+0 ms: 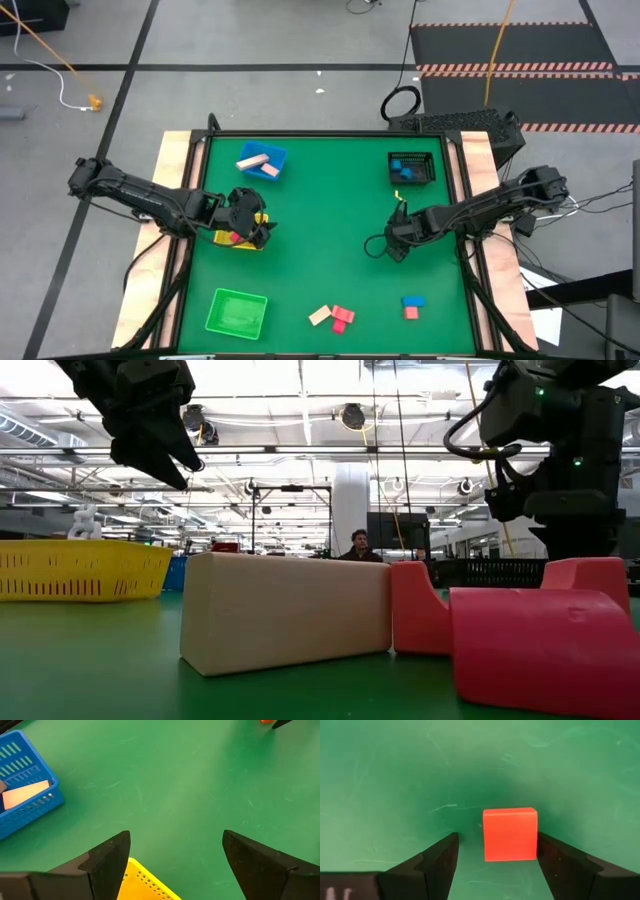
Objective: Sort & place blocks by color
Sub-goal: Put the top orange block into the green bin
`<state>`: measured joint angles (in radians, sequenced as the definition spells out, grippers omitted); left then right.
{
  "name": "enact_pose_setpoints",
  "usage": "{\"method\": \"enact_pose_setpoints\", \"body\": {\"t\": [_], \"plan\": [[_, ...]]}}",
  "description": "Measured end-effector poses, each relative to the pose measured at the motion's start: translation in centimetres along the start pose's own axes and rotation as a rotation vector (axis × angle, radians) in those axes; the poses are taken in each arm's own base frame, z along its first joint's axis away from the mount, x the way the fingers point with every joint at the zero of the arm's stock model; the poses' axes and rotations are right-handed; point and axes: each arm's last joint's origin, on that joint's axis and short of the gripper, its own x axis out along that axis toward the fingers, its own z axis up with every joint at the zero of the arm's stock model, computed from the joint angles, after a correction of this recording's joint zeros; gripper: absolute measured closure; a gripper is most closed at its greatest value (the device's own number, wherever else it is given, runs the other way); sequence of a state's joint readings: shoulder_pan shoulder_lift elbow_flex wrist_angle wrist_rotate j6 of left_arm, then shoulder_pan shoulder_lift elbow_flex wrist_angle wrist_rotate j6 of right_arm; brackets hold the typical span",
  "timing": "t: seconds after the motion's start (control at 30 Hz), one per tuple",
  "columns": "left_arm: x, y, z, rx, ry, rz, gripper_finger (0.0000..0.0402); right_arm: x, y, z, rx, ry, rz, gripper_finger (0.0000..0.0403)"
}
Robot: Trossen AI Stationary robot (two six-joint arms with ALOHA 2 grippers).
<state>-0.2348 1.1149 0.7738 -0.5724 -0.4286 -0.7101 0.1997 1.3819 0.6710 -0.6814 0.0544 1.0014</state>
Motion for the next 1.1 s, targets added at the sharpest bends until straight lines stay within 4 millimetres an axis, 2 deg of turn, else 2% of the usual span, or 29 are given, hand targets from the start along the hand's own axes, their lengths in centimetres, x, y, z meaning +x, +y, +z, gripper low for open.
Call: {"method": "enact_pose_setpoints", "body": {"t": [0.13, 0.37, 0.6, 0.8, 0.97, 1.1], "plan": [[0.0, 0.0, 0.0, -0.005, 0.0, 0.0, 0.0082, 0.1, 0.0, 0.0, -0.008, 0.0, -0.005, 0.0178], [0.0, 0.0, 0.0, -0.005, 0.0, 0.0, 0.0082, 0.2, 0.0, 0.1, 0.049, -0.016, -0.018, 0.0285], [0.0, 0.0, 0.0, -0.047, -0.001, 0.0, 0.0082, 0.2, 0.0, 0.1, 0.095, -0.022, -0.011, 0.0285], [0.0, 0.0, 0.0, -0.108, -0.007, 0.003, 0.0082, -0.8, 0.2, 0.3, 0.128, -0.075, 0.079, 0.0285], [0.2, -0.1, 0.9, -0.114, -0.075, -0.013, 0.0082, -2.6, 1.2, 1.4, 0.044, -0.243, 0.27, 0.0285], [0.2, -0.3, 2.0, 0.0, -0.154, -0.054, 0.0082, -4.1, 2.5, 2.7, -0.088, -0.446, 0.412, 0.0285]]}}
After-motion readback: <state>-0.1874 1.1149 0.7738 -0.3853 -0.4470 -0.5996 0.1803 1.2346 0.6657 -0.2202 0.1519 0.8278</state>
